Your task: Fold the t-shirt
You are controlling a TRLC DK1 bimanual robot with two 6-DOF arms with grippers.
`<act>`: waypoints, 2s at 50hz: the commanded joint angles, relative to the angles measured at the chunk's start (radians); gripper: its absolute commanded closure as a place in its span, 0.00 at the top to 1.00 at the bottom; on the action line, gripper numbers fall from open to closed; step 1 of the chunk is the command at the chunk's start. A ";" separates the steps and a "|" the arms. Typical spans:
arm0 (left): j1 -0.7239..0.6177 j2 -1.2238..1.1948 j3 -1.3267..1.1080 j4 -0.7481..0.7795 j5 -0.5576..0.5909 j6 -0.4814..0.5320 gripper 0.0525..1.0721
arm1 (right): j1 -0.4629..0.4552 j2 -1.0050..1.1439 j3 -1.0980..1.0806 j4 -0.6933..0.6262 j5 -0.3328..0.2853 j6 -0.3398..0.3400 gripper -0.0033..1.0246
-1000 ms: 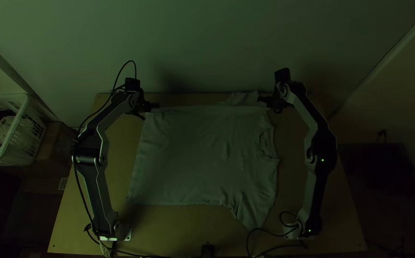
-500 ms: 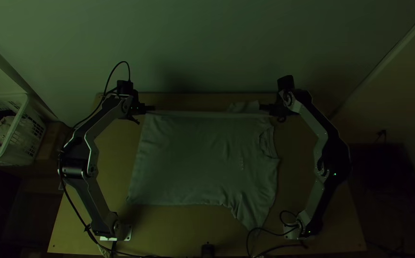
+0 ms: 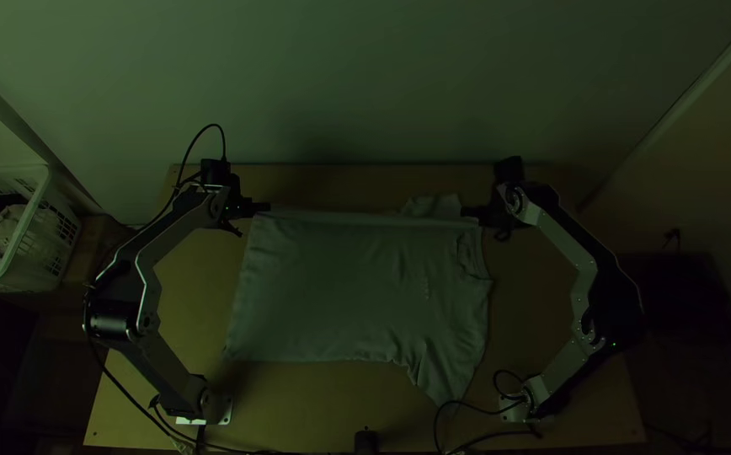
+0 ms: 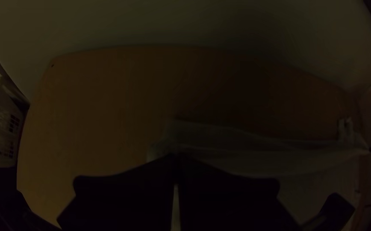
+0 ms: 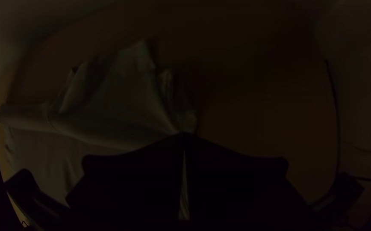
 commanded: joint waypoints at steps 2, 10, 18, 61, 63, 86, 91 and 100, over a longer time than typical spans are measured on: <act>-0.004 -0.052 -0.068 0.009 -0.003 0.009 0.03 | 0.006 -0.075 -0.104 0.026 0.008 -0.006 0.03; -0.004 -0.085 -0.126 0.031 -0.003 0.007 0.03 | 0.002 -0.124 -0.184 0.040 0.006 -0.007 0.03; -0.004 -0.098 -0.178 0.060 -0.003 -0.003 0.03 | 0.000 -0.158 -0.239 0.041 0.006 -0.010 0.03; -0.013 -0.361 -0.264 -0.041 -0.001 0.041 0.96 | -0.012 -0.483 -0.311 0.037 0.011 -0.010 0.61; -0.015 -0.387 -0.266 -0.064 0.000 0.044 0.96 | -0.012 -0.505 -0.308 0.014 0.011 -0.009 0.61; -0.009 -0.695 -0.384 -0.404 0.000 0.142 0.96 | 0.056 -0.762 -0.364 -0.284 0.017 0.088 0.81; -0.009 -0.757 -0.419 -0.483 -0.007 0.156 0.96 | 0.082 -0.817 -0.400 -0.304 0.020 0.096 0.84; -0.002 -0.790 -0.456 -0.666 -0.035 0.173 0.96 | 0.215 -0.900 -0.466 -0.388 0.018 0.175 0.83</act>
